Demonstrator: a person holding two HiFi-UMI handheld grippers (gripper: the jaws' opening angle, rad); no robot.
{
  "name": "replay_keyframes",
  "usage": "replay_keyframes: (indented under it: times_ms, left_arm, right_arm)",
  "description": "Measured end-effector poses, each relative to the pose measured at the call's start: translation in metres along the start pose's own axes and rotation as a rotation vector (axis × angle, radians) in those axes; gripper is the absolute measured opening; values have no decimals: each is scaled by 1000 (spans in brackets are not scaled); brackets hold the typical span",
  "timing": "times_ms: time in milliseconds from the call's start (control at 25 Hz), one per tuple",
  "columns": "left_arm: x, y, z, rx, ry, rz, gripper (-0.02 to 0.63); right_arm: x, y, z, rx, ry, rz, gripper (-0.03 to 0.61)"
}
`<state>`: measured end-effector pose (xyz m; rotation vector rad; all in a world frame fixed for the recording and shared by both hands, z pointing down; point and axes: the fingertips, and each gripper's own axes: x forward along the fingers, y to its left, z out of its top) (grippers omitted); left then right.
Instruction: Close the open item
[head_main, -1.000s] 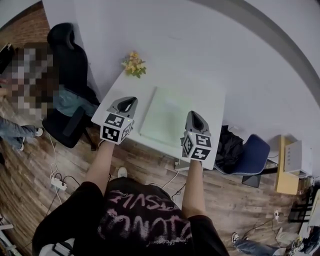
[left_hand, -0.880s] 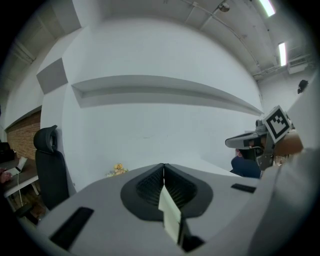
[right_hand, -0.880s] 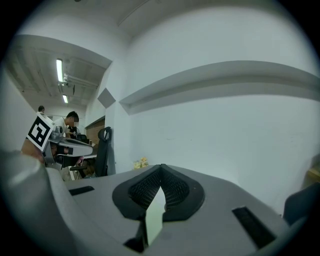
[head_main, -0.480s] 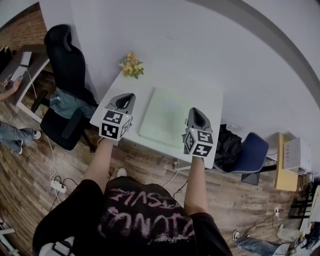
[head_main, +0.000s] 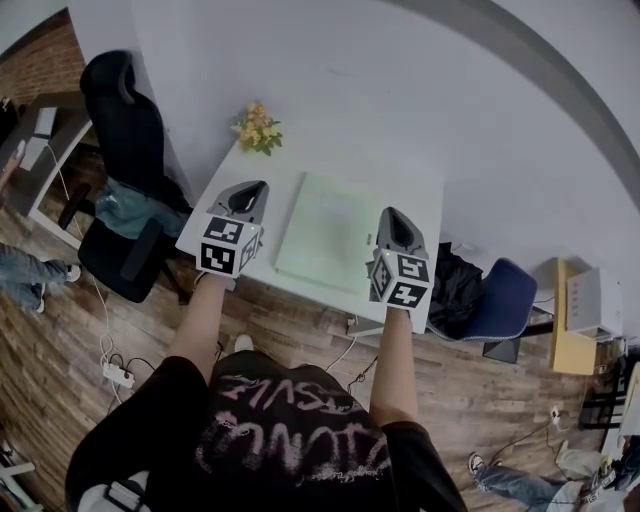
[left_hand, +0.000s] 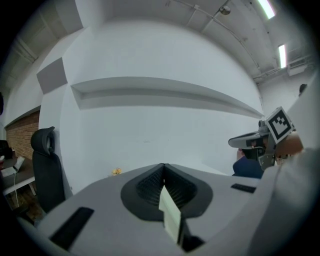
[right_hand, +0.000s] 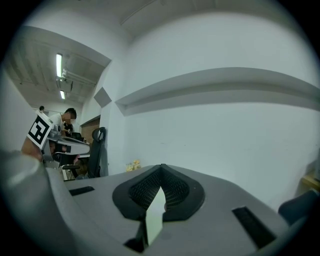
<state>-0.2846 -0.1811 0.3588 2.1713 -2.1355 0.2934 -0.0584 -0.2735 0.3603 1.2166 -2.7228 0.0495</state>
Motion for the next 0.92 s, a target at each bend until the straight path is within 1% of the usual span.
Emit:
replay_keyframes:
  times_ms: [720, 920]
  left_arm:
    - [7, -3, 5, -11, -20, -33, 3]
    - [6, -2, 4, 4, -23, -26, 3]
  right_arm:
    - [-1, -6, 2, -2, -15, -30, 9]
    - [-4, -4, 3, -5, -24, -33, 9]
